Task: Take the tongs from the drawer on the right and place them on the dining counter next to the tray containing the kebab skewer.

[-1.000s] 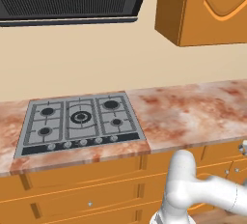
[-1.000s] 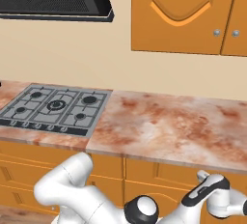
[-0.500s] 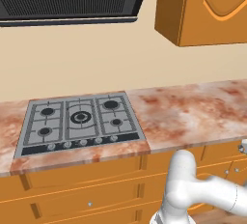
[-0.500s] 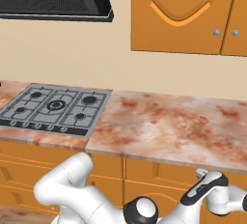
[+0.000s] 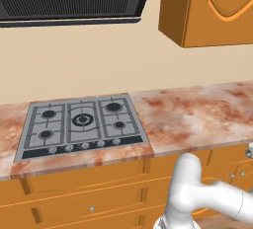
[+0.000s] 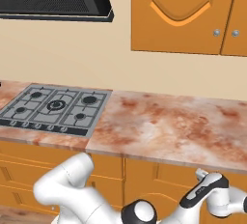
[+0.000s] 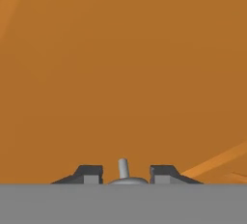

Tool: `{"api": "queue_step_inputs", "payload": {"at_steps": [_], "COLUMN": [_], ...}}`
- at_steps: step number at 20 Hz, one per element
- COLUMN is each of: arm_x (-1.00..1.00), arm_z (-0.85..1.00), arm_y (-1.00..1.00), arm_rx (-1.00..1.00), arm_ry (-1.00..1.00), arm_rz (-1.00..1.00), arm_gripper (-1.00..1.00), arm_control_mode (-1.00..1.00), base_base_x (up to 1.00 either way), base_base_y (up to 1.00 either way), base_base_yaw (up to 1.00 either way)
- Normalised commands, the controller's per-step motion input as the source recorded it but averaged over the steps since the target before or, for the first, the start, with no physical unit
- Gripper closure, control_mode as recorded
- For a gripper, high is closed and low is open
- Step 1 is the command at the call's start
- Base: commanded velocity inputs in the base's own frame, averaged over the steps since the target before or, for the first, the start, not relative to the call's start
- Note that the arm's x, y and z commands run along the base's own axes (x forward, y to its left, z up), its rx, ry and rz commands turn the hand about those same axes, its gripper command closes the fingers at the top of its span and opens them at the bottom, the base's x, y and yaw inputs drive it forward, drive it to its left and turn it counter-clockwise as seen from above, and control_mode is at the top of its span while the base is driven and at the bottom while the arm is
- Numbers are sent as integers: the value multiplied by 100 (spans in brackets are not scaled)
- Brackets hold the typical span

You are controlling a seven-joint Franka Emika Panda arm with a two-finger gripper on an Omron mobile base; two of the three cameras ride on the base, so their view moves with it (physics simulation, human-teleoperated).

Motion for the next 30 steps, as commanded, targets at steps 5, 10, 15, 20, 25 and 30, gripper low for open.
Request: {"api": "queue_step_inputs", "payload": {"at_steps": [5, 10, 15, 20, 25, 30], "arm_x": [-63, -63, -64, -62, -62, -40], "arm_z": [-1, 0, 0, 0, 0, 0], "arm_y": [0, 0, 0, 0, 0, 0], "arm_rx": [0, 0, 0, 0, 0, 0], "arm_ry": [-1, 0, 0, 0, 0, 0], "arm_rz": [0, 0, 0, 0, 0, 0], "arm_gripper": [100, 100, 100, 100, 100, 100], "arm_control_mode": [-100, -100, -100, -100, -100, -100], "base_base_x": [0, 0, 0, 0, 0, 0], "base_base_y": [0, 0, 0, 0, 0, 0], "base_base_yaw": [0, 0, 0, 0, 0, 0]}}
